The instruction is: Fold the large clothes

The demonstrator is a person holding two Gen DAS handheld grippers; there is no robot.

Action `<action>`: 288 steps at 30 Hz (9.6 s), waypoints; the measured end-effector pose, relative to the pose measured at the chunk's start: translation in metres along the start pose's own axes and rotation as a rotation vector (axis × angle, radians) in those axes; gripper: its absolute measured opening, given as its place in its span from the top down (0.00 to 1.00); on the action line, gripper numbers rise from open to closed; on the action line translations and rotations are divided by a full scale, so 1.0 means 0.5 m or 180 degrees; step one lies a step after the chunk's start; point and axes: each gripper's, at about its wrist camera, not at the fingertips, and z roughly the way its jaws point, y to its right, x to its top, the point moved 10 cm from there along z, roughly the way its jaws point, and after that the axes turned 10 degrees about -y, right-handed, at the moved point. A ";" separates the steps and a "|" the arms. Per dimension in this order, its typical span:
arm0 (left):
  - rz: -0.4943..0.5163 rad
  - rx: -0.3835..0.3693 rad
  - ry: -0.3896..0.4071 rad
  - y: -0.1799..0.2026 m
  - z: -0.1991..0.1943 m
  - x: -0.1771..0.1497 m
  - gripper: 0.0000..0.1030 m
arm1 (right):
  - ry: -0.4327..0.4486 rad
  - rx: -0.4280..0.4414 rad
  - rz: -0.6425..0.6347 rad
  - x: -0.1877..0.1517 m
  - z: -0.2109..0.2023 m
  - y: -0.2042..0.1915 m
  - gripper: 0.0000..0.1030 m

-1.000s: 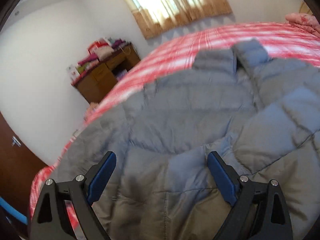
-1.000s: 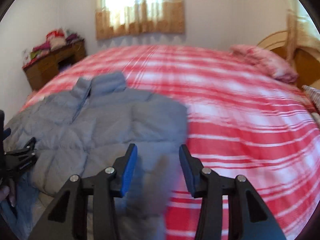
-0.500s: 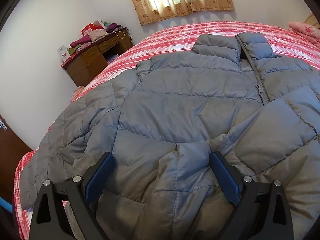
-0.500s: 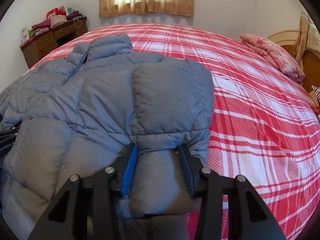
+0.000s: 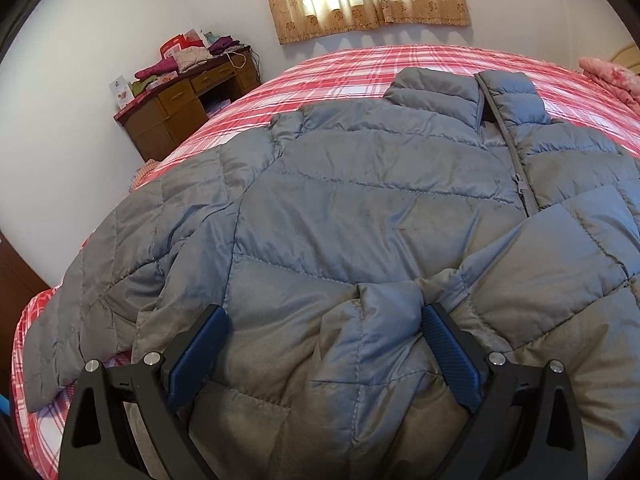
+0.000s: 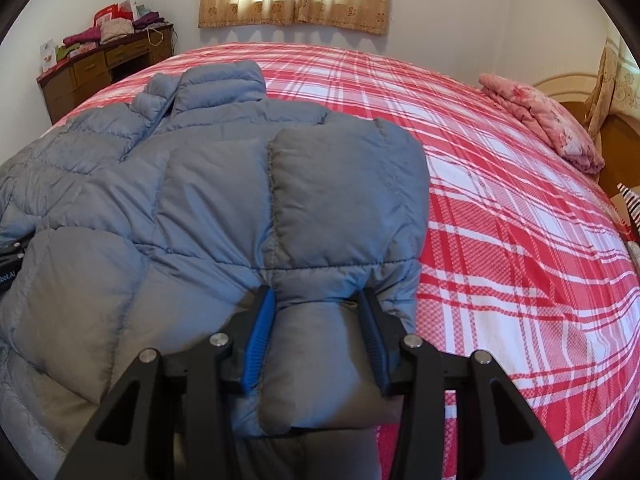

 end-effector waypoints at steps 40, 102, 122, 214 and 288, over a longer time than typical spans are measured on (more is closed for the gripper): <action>-0.0077 -0.0123 -0.0030 -0.001 0.004 -0.003 0.02 | -0.0037 0.0315 -0.0231 0.003 -0.016 -0.154 0.41; -0.1137 0.0289 -0.0232 -0.768 -0.033 -0.218 0.84 | 0.0569 0.0378 -0.0279 -0.155 -0.255 -0.094 0.13; 0.0431 0.0015 0.1425 -0.258 -0.473 0.045 0.86 | 0.0444 0.0302 0.0283 -0.191 -0.212 0.045 0.13; -0.0069 -0.0455 -0.0146 -0.095 0.041 0.037 0.03 | 0.0114 0.0460 0.0157 0.025 -0.016 -0.195 0.73; 0.0219 -0.0640 -0.0344 0.133 0.181 0.543 0.01 | -0.0614 0.0611 0.0909 0.492 0.199 0.016 0.00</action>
